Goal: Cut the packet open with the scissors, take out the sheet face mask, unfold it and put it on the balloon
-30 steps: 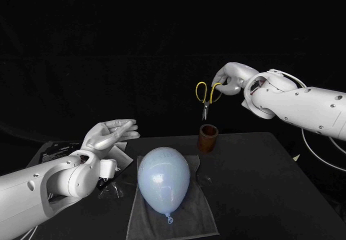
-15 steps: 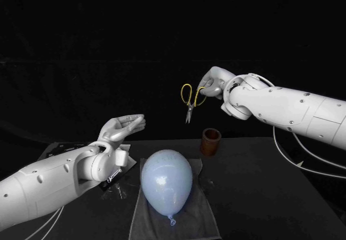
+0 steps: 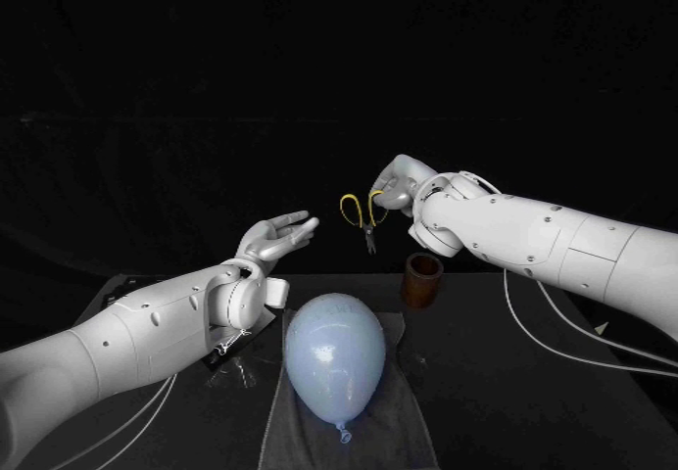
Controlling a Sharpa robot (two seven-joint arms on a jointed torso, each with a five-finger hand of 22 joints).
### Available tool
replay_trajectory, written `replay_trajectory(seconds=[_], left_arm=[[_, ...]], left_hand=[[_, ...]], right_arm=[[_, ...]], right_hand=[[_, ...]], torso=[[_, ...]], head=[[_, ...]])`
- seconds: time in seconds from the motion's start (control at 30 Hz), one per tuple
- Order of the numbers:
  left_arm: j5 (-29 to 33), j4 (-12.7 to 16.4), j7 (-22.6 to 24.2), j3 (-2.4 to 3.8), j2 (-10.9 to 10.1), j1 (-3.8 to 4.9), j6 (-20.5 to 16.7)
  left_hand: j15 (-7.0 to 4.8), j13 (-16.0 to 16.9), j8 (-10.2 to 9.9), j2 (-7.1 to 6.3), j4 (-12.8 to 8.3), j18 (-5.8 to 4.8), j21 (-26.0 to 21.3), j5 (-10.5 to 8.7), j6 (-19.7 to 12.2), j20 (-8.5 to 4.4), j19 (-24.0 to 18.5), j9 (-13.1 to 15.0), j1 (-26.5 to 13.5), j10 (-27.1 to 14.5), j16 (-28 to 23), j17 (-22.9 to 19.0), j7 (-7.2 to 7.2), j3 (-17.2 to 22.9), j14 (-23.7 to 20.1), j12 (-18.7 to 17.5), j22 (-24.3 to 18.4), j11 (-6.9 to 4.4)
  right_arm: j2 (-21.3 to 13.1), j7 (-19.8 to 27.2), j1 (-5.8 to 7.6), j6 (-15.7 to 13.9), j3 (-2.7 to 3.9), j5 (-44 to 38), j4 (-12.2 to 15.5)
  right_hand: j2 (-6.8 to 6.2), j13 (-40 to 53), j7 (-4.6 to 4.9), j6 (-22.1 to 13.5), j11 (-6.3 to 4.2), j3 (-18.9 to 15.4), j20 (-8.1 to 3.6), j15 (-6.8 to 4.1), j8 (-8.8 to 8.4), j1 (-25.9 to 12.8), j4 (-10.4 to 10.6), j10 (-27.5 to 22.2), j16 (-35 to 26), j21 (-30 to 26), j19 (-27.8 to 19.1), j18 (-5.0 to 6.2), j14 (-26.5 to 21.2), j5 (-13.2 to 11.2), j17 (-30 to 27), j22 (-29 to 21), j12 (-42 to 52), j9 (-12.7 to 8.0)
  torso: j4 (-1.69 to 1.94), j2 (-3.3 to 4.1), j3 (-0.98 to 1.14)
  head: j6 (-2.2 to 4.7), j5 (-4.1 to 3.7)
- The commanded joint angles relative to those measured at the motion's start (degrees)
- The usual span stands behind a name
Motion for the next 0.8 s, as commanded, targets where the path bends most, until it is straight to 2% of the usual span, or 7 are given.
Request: replay_trajectory(seconds=[0.03,0.23,0.37,0.43,0.57,0.8], left_arm=[[-2.4,-1.7,-4.4,0.09,1.5,0.32,2.3],[-3.1,-5.0,-6.9,0.08,4.5,0.73,4.7],[-3.8,-7.1,-8.2,0.02,6.3,0.91,6.2],[-4.1,-8.0,-8.7,-0.03,7.2,0.96,6.7],[-4.5,-9.3,-9.1,-0.07,8.2,1.00,7.3],[-4.6,-11.0,-9.7,-0.20,9.4,1.01,8.2]], left_hand=[[0.13,0.0,-0.2,0.50,0.1,-0.34,-0.4,0.15,-0.5,-0.12,-0.5,-0.1,0.2,-0.7,-0.2,-0.4,7.49,-1.6,-0.9,-0.3,0.0,0.02],[0.29,0.0,-0.2,0.39,0.1,-0.03,-0.6,0.14,-0.5,-0.18,-1.1,0.0,0.4,-1.1,-0.4,-1.0,7.61,-3.2,-2.4,-0.2,-0.1,0.02],[0.48,0.0,-0.2,0.35,0.1,0.58,-0.9,0.14,-0.7,-0.27,-1.7,0.0,1.0,-1.4,-0.5,-1.5,7.66,-3.8,-3.7,-0.2,-0.2,0.05],[0.47,0.0,-0.2,0.79,0.1,0.97,-1.0,0.13,-0.8,-0.25,-2.0,0.0,1.6,-1.7,-0.5,-1.7,7.61,-3.9,-4.3,-0.3,-0.2,0.01],[0.28,-0.1,-0.3,0.96,0.0,1.45,-1.3,0.12,-1.3,-0.17,-2.5,-0.1,2.8,-2.4,-0.6,-2.1,7.47,-4.0,-5.4,-0.3,-0.2,-0.21],[-0.27,-0.1,-0.4,1.00,-0.1,2.10,-1.5,0.12,-1.9,-0.17,-3.0,-0.1,5.1,-3.4,-0.6,-2.7,7.03,-4.3,-6.7,-0.4,-0.2,-0.75]], right_arm=[[1.0,0.3,-0.37,-2.0,0.06,1.5,-0.7],[2.7,0.7,-1.12,-2.8,0.08,1.7,-1.8],[3.4,1.1,-1.36,-3.2,0.09,2.6,-2.0],[3.5,1.3,-1.42,-3.5,0.09,3.2,-1.7],[3.7,1.5,-1.47,-3.7,0.11,4.4,-1.0],[3.4,2.5,-1.51,-4.8,0.26,7.5,0.7]], right_hand=[[-0.20,0.0,0.09,0.2,-1.00,0.3,-0.15,-0.52,0.32,0.4,0.1,1.4,-0.2,-0.2,0.0,1.04,1.3,0.2,0.0,-0.1,0.4,0.1],[-0.21,0.0,0.11,0.2,-0.99,0.4,-0.15,-0.52,0.34,0.4,0.0,1.4,-0.3,-0.3,0.0,1.05,1.3,0.2,-0.1,-0.1,0.3,0.1],[-0.21,0.0,0.12,0.1,-0.99,0.4,-0.15,-0.52,0.36,0.4,0.0,1.4,-0.2,-0.2,0.0,1.05,1.3,0.2,0.0,-0.1,0.3,0.1],[-0.20,0.0,0.13,0.1,-0.99,0.5,-0.15,-0.52,0.37,0.4,0.0,1.4,-0.2,-0.2,0.0,1.04,1.3,0.2,-0.1,-0.1,0.3,0.1],[-0.21,0.1,0.14,0.1,-0.98,0.5,-0.15,-0.52,0.39,0.4,0.0,1.5,-0.2,-0.2,0.0,1.04,1.3,0.2,0.0,-0.1,0.3,0.2],[-0.22,0.1,0.15,0.1,-0.98,0.6,-0.15,-0.51,0.44,0.4,-0.1,1.5,-0.2,-0.3,0.0,1.06,1.3,0.3,-0.1,-0.1,0.3,0.2]], torso=[[0.00,0.30,0.06],[0.16,0.65,0.07],[0.11,0.81,0.12],[0.06,0.75,0.10],[0.06,0.76,0.04],[0.19,0.74,0.06]], head=[[0.35,0.55],[0.34,0.57],[0.28,0.74],[0.22,0.76],[0.09,0.63],[-0.01,0.67]])
